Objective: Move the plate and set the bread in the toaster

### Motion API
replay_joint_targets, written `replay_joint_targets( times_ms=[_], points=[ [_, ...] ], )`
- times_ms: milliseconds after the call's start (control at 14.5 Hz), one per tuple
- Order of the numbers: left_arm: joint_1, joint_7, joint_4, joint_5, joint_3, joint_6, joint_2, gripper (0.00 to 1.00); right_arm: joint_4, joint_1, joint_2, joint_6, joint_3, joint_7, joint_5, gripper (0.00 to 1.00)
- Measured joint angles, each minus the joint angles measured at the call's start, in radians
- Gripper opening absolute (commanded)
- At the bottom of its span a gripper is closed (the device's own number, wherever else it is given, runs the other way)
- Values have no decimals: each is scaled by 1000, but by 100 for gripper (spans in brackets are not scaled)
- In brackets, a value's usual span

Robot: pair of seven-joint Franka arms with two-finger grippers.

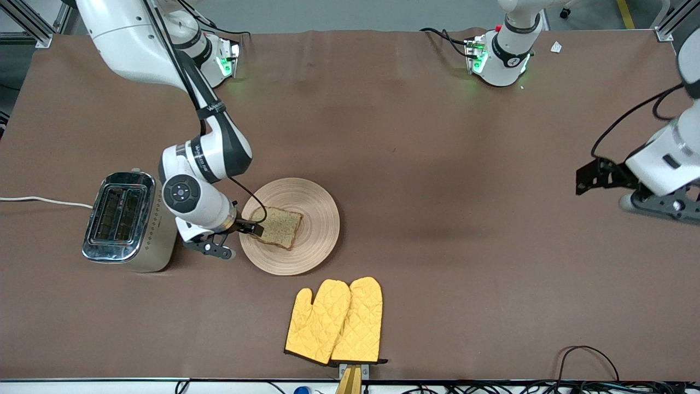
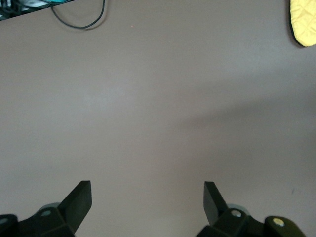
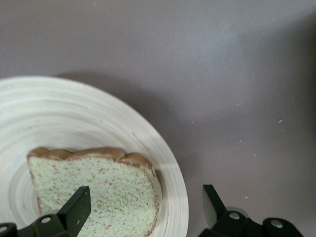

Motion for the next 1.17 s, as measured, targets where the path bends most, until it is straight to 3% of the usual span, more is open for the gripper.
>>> replay_joint_targets(
  times_ms=[206,619,757,963,1170],
  points=[
    [-4,-4,-2,0,-9,-17,-40,100,-25,19,0,10,0,13,0,100],
    [-4,-2,-9,0,-4,-16,-41,100,-50,28,0,42,0,15,0,74],
    [-36,-4,-9,0,12,-16,-47,100,-59,35,0,48,0,28,0,70],
    [-152,-8,-9,-5,144,-17,-62,100,-92,36,1,90,0,33,0,69],
    [-258,-8,-9,-32,288,-17,-70,100,-135,36,1,142,-1,33,0,60]
  ],
)
